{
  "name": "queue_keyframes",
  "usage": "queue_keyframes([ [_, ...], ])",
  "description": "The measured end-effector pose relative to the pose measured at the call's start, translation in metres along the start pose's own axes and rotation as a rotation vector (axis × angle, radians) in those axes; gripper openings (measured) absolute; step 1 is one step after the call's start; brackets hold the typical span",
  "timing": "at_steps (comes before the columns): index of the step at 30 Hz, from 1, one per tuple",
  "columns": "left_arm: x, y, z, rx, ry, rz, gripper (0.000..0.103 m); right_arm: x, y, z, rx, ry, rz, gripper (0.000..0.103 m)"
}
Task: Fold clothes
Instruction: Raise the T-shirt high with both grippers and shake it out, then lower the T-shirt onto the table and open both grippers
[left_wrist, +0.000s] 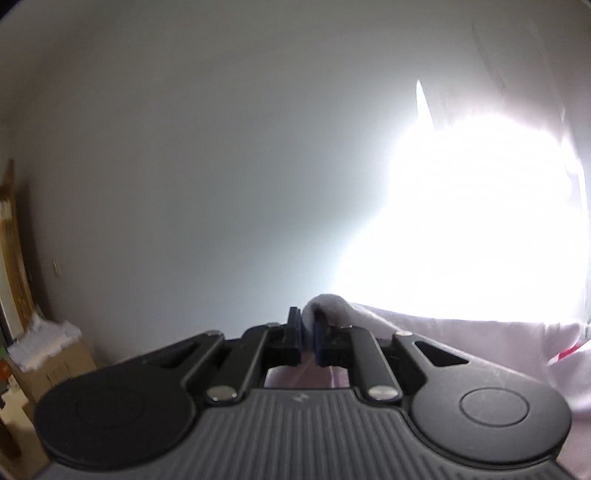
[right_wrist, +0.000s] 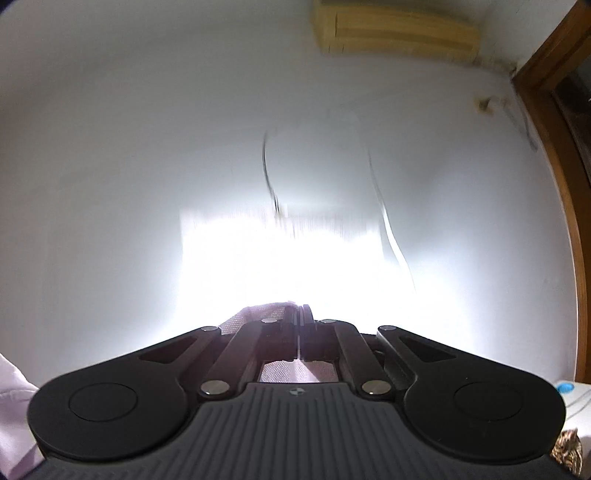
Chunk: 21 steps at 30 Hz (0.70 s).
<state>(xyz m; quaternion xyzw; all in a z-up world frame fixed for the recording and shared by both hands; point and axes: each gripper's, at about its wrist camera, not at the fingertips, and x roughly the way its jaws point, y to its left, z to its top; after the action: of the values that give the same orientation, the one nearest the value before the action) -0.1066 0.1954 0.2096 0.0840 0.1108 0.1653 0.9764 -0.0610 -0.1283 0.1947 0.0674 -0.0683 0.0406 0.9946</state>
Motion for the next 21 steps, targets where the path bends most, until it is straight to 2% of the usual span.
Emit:
queue_keyframes([
  [6, 0.138, -0.068, -0.051, 0.036, 0.208, 0.077, 0.012, 0.114, -0.023, -0.086, -0.053, 0.188, -0.066, 0.000],
  [9, 0.200, -0.097, -0.084, 0.068, 0.288, 0.134, 0.012, 0.169, -0.032, -0.138, -0.084, 0.287, -0.086, 0.000],
  [13, 0.284, -0.133, -0.126, 0.101, 0.428, 0.154, 0.016, 0.234, -0.041, -0.215, -0.138, 0.424, -0.102, 0.000],
  [16, 0.333, -0.146, -0.168, 0.110, 0.530, 0.144, 0.021, 0.272, -0.043, -0.271, -0.184, 0.519, -0.110, 0.000],
  [19, 0.363, -0.148, -0.196, 0.137, 0.567, 0.113, 0.024, 0.295, -0.042, -0.317, -0.277, 0.580, -0.109, 0.000],
  [21, 0.374, -0.151, -0.211, 0.185, 0.574, 0.114, 0.030, 0.305, -0.043, -0.338, -0.330, 0.627, -0.111, 0.004],
])
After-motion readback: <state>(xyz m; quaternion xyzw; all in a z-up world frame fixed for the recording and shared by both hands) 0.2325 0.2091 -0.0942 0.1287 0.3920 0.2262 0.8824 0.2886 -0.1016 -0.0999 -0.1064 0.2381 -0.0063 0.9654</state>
